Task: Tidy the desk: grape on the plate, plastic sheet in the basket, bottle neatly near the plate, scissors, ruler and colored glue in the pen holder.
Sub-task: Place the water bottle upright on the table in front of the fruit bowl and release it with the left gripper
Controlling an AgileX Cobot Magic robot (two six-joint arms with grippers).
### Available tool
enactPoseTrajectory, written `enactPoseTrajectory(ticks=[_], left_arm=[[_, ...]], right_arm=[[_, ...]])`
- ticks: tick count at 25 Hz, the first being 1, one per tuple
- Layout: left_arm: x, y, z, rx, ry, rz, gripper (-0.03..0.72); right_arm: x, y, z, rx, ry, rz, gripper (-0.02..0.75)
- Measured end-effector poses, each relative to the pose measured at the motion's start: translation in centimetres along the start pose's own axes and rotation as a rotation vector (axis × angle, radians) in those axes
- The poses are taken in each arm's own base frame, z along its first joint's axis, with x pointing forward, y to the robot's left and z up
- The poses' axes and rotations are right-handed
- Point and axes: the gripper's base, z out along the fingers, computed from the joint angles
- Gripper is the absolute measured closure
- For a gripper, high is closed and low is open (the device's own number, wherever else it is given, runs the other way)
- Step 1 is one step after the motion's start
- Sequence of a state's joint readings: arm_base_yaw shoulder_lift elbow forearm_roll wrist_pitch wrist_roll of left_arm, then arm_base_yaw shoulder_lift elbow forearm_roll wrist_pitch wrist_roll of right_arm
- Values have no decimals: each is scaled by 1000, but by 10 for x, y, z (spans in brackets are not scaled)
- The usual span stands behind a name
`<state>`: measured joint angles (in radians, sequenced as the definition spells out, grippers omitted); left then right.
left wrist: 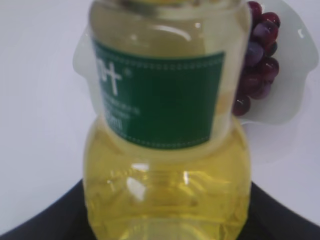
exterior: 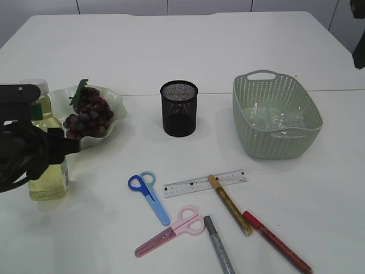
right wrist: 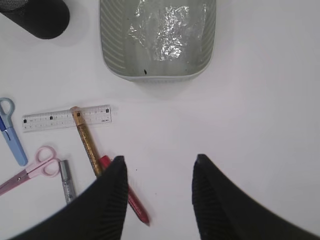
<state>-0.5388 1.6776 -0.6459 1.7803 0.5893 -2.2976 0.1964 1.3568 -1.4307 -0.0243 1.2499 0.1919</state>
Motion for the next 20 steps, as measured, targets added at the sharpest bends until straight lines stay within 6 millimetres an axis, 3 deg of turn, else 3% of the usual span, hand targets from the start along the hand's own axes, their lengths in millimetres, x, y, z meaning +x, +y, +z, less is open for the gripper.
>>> enactPoseTrajectory(ticks=[20], left_arm=[[2,-2,4,-4,7,-9,266]], right_arm=[[0,-2,0,26,-3,-10,420]])
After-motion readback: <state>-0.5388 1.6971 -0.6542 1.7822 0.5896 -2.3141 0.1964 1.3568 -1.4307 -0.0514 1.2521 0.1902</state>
